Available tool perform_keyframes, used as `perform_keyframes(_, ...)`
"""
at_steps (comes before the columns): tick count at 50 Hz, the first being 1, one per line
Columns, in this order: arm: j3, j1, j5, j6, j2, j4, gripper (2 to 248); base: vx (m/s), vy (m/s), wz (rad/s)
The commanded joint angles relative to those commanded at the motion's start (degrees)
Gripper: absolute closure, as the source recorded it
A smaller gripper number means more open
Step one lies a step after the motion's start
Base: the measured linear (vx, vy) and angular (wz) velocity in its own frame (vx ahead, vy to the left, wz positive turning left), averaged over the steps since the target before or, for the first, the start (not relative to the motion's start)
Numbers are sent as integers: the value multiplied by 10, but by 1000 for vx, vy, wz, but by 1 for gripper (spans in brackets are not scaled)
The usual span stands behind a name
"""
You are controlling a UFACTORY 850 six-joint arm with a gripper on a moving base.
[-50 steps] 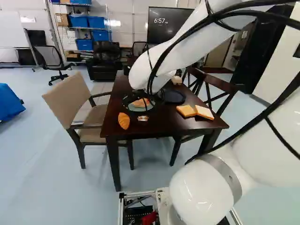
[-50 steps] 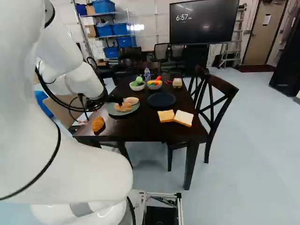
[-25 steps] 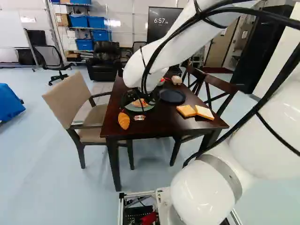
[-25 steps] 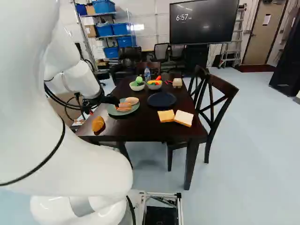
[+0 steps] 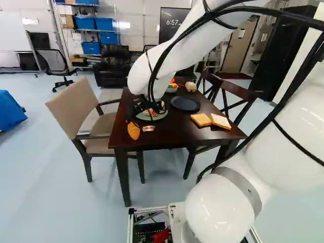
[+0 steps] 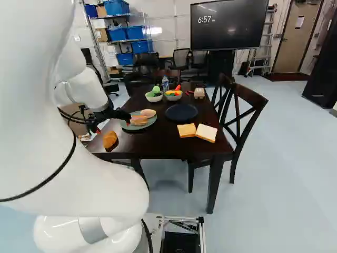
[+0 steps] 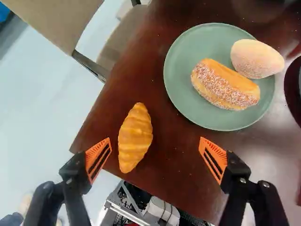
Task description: Move the croissant to the empty plate
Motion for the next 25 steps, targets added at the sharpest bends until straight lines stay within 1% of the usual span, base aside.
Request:
perform_keyframes(15,-8,21,-26,0,-9,0,3,0,0,0)
perform_keyframes(25,-16,34,-28,0,-17,1,3,0,0,0)
